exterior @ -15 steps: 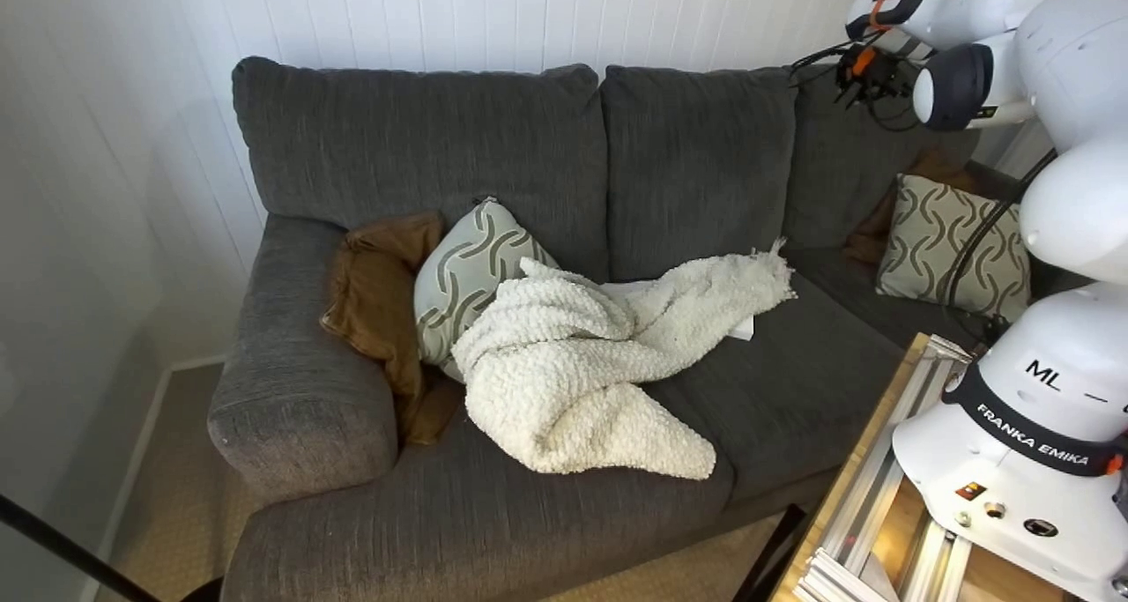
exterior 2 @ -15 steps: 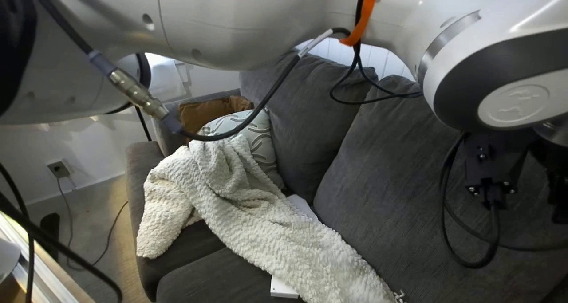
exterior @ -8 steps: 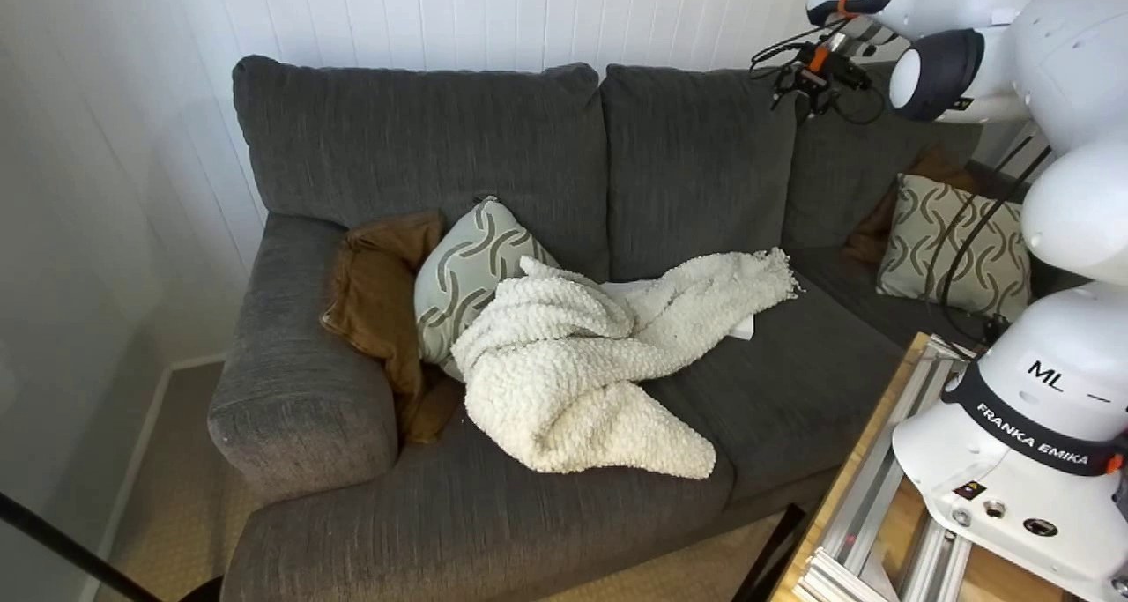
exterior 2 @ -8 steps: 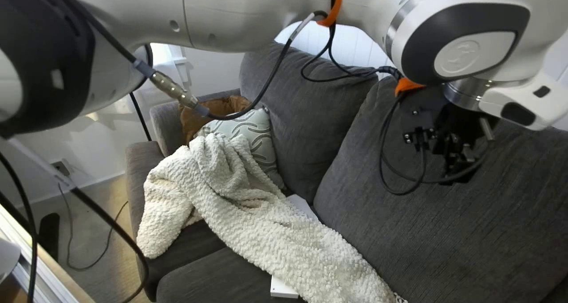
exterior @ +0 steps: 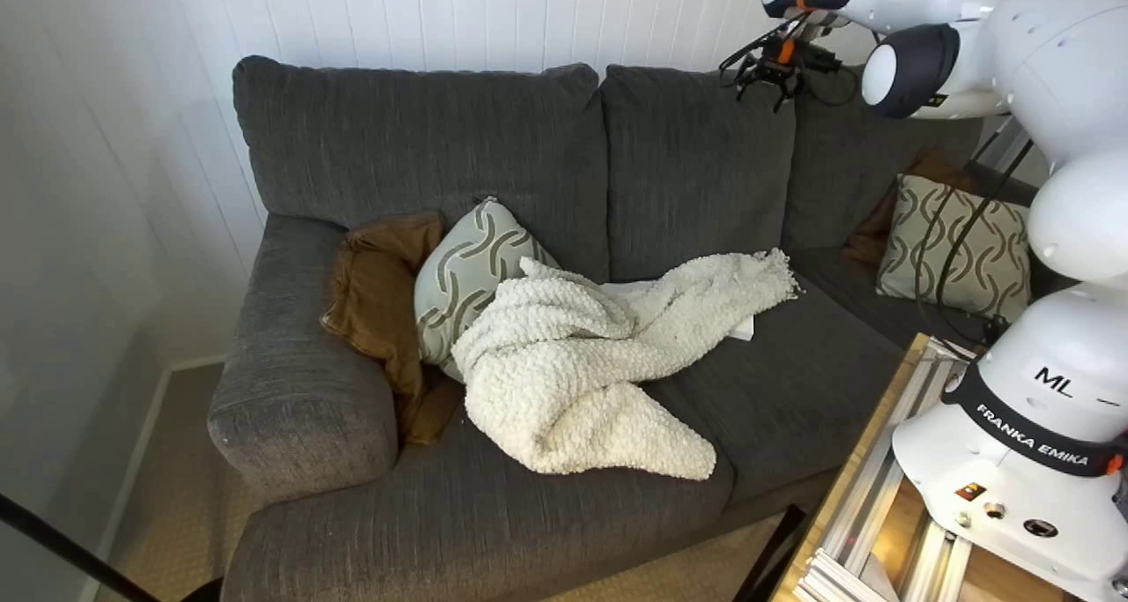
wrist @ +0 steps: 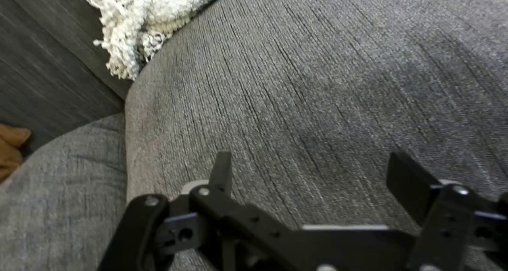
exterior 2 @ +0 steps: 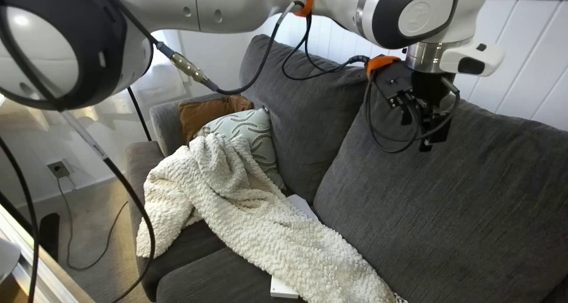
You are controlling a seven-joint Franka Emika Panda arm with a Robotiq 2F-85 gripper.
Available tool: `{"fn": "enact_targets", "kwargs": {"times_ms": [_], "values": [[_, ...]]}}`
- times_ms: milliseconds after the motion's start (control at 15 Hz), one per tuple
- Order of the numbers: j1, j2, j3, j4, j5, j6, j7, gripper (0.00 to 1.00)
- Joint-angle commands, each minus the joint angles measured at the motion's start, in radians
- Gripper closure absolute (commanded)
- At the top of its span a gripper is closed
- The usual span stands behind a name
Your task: Move the white blanket to the right side of the sofa
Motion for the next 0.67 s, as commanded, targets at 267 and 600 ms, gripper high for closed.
{"fn": "enact_targets", "kwargs": {"times_ms": [267,600], "values": [[0.034,-0.046,0.008,-0.031,-0.109,-0.008,-0.321,0.00],[0.034,-0.023,0.024,-0.022,-0.089,0.045,-0.251,0.00]]}}
